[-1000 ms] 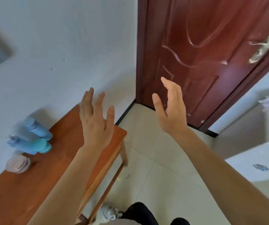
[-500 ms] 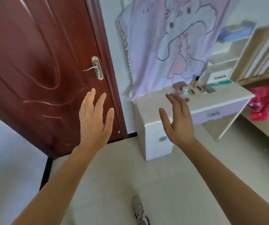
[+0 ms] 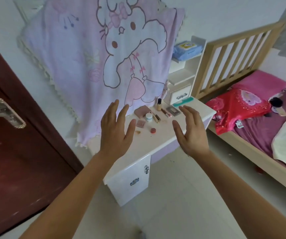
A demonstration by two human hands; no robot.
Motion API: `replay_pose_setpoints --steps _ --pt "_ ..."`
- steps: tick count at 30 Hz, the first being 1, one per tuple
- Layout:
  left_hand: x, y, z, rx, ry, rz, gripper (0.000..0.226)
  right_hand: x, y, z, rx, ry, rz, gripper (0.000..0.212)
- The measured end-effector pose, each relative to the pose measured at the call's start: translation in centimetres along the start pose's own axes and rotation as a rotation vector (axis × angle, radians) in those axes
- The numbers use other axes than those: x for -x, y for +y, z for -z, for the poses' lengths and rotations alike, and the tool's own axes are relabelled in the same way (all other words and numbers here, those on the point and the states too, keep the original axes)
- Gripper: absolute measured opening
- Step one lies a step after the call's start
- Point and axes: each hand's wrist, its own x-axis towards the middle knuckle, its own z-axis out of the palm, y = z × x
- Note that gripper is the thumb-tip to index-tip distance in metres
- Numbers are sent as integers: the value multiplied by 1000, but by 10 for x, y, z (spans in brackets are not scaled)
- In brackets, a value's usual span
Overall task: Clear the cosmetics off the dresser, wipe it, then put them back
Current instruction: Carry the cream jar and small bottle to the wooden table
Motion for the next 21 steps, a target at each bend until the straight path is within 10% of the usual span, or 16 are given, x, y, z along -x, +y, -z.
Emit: replay_pose_setpoints --steps 21 --pt "-170 -63 -276 -47 -361 326 57 -178 282 -174 -25 -354 -218 51"
